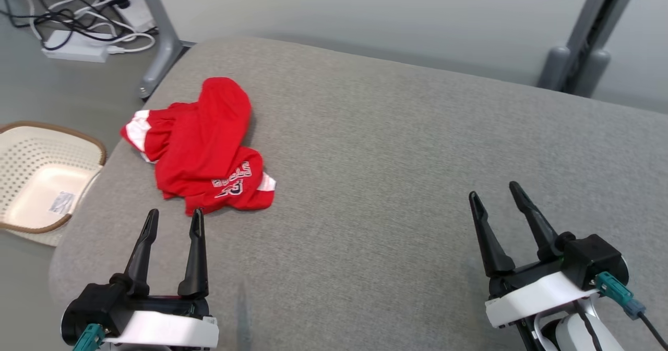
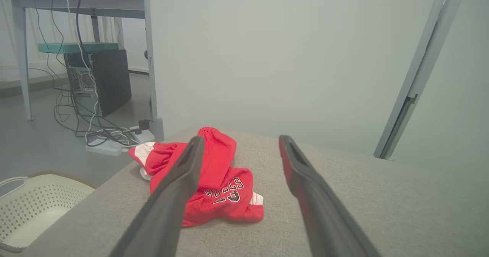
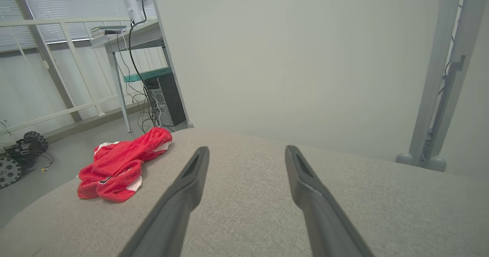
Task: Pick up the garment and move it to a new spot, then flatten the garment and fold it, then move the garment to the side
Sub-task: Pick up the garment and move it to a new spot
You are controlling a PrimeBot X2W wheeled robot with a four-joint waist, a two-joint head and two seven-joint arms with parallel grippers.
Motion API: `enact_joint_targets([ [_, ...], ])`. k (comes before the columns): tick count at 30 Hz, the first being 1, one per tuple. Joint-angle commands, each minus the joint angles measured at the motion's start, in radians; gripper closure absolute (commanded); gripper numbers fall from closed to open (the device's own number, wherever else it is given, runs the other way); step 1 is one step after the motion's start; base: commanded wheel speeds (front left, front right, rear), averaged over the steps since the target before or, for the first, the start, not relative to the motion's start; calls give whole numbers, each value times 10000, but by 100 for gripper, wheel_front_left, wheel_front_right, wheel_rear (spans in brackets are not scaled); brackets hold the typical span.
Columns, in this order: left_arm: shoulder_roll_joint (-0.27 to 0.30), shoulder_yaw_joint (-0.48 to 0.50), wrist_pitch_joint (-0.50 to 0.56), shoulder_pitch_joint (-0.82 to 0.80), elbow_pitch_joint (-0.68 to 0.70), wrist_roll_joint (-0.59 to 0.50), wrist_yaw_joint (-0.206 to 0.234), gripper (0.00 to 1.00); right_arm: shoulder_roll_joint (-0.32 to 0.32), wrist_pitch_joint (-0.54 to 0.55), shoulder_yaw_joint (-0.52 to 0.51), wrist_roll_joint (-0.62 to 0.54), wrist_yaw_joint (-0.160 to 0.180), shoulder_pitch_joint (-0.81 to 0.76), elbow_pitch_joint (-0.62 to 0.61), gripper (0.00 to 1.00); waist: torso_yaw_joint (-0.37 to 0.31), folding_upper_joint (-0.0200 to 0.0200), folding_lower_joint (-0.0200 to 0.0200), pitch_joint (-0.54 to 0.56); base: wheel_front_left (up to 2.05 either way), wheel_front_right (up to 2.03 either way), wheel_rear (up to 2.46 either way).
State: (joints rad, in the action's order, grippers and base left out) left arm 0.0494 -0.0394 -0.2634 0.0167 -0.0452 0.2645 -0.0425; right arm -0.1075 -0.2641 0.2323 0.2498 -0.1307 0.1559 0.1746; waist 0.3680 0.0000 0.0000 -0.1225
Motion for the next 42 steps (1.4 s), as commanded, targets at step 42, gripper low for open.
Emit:
enact_joint_targets([
  [42, 247, 585, -6, -1683, -820, -509, -593, 0, -543, 116, 90, -1056, -1, 1222, -239, 0, 424, 0, 0, -1944, 0, 0, 0],
])
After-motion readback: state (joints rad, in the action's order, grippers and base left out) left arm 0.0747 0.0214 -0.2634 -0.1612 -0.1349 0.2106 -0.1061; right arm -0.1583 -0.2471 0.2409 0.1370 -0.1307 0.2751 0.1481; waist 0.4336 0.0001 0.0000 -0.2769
